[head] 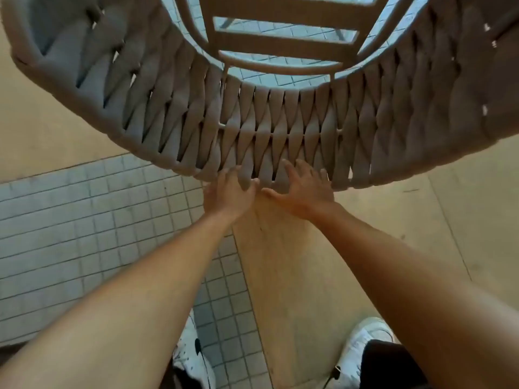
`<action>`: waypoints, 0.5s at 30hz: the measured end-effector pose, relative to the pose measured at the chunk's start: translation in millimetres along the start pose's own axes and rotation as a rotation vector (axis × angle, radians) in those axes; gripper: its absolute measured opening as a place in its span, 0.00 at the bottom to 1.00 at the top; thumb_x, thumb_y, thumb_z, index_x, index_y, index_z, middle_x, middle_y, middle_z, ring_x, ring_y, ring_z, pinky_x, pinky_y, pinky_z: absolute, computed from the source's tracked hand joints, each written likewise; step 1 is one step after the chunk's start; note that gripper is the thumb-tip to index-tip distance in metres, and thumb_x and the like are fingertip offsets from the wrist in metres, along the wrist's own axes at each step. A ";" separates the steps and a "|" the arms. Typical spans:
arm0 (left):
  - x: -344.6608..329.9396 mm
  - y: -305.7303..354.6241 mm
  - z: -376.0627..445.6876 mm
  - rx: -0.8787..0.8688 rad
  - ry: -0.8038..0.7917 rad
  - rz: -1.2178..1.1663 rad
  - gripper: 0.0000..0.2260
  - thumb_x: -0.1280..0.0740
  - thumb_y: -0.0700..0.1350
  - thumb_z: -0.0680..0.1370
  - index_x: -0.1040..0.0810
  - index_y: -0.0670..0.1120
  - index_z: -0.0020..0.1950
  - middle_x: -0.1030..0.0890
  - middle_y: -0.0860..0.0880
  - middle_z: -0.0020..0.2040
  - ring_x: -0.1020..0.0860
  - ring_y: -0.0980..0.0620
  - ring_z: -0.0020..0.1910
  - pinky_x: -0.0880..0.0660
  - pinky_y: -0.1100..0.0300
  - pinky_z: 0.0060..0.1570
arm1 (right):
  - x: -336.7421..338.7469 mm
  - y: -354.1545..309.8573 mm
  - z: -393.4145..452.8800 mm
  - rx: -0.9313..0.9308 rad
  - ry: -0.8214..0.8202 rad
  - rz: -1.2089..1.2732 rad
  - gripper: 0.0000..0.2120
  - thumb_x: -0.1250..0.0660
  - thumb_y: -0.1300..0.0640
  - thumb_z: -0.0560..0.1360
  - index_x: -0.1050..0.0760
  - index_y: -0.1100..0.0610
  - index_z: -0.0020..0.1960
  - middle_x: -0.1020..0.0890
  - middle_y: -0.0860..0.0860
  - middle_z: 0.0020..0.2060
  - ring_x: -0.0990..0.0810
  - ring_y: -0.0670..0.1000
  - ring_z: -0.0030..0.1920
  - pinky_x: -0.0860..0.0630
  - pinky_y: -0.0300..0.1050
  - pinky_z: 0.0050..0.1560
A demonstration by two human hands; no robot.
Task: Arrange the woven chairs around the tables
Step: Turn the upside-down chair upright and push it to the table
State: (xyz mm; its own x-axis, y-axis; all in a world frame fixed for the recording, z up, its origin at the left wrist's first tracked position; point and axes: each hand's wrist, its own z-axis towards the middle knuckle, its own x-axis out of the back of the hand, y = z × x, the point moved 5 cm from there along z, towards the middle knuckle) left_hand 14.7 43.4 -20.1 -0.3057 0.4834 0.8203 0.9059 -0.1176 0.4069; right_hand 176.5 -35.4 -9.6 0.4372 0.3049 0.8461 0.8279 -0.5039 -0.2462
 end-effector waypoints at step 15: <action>-67.4 -55.9 50.8 0.781 0.289 -1.100 0.44 0.21 0.58 0.68 0.40 0.42 0.74 0.24 0.43 0.68 0.25 0.43 0.66 0.28 0.51 0.65 | -103.8 9.6 16.6 -0.619 0.417 1.139 0.42 0.24 0.40 0.71 0.41 0.56 0.74 0.30 0.56 0.68 0.27 0.57 0.65 0.27 0.41 0.52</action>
State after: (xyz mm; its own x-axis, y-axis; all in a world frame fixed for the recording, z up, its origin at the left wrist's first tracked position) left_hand -0.4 61.5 -118.5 -0.9270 -0.1973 0.3191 0.0593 0.7629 0.6438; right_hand 144.9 -58.4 -107.6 0.5375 -0.7291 0.4237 -0.2572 -0.6203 -0.7410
